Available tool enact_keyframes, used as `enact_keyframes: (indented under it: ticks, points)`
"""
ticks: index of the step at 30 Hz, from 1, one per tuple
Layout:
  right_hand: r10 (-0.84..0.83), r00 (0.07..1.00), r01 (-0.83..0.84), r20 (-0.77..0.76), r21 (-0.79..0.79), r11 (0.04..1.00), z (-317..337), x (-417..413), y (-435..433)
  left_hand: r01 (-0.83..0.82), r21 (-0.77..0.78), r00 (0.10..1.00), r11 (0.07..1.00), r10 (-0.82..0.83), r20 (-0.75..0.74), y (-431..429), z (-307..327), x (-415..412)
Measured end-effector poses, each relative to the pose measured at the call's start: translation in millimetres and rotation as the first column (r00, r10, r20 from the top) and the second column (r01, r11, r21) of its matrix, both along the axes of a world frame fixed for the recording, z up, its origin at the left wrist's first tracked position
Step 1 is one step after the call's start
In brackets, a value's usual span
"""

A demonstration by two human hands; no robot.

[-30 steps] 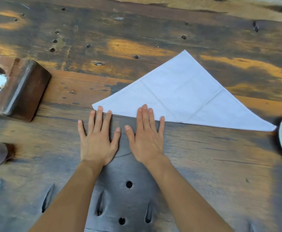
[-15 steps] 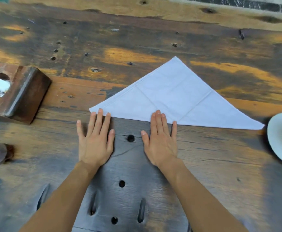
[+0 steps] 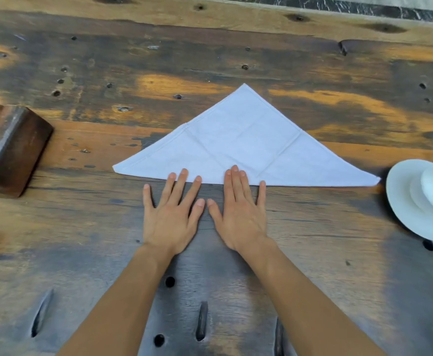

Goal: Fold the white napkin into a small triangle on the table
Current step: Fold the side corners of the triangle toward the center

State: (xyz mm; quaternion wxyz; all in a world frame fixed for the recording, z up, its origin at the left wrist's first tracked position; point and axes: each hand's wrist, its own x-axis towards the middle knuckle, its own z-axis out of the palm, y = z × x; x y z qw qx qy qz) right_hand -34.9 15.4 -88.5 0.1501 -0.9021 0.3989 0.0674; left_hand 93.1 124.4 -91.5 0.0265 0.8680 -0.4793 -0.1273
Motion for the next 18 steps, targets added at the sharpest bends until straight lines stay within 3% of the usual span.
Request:
enact_keyframes:
  ticks: [7,10,13,15,18]
  points:
    - [0.003,1.0,-0.004,-0.026,-0.046,0.999,-1,-37,-11,-0.034,0.079,0.998,0.996,0.031,0.047,7,11,7]
    - [-0.006,1.0,0.006,-0.009,-0.027,1.0,1,-33,-7,-0.051,0.018,0.994,0.999,0.049,0.097,-13,19,-11]
    - [-0.039,0.999,0.039,-0.004,-0.014,0.999,3,-26,-2,0.039,-0.09,0.999,0.995,-0.039,-0.002,-42,20,-34]
    - [-0.035,0.999,0.034,-0.023,-0.021,0.999,3,-27,-3,0.112,-0.06,0.994,0.992,-0.113,-0.013,-55,16,-39]
    - [-0.02,0.999,0.018,-0.036,-0.041,0.999,2,-32,-8,0.052,0.016,0.996,0.999,-0.051,-0.069,-59,4,-31]
